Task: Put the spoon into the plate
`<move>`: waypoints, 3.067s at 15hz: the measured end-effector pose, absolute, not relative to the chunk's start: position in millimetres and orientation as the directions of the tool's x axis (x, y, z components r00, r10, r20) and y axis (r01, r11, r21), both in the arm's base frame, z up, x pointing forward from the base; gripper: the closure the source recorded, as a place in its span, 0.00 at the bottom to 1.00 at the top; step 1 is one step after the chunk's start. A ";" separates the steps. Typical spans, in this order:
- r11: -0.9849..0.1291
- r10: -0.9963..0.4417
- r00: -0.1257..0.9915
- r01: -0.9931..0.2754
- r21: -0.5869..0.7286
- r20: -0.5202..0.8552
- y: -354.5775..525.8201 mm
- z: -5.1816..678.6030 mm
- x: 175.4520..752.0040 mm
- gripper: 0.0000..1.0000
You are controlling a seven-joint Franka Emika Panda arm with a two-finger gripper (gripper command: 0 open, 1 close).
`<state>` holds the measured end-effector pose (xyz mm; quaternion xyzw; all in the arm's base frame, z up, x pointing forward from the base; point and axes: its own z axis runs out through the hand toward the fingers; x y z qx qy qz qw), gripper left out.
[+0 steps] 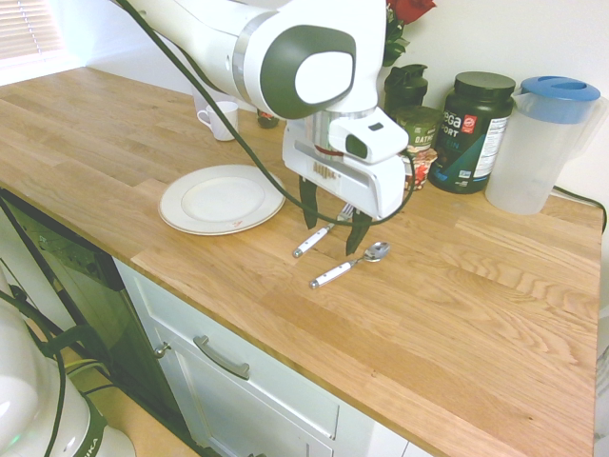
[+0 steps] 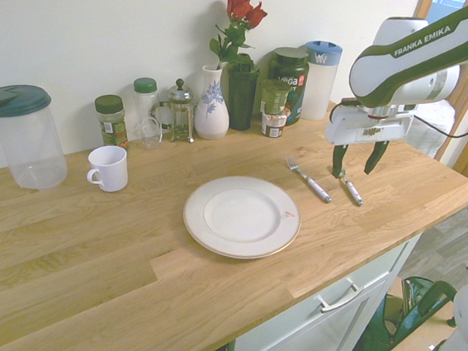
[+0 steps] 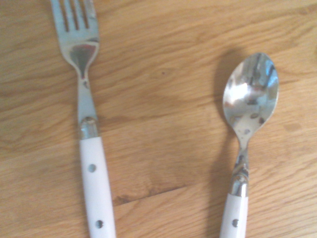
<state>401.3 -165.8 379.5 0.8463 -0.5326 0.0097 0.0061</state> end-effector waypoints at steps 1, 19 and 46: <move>-0.423 -0.906 0.423 -0.906 0.005 0.018 -171.9 372.8 399.8 0.00; -0.423 -0.906 0.423 -0.906 0.025 -0.003 -191.3 331.1 395.6 1.00; -0.735 -0.678 0.726 -0.669 -0.109 0.114 11.8 458.3 424.4 1.00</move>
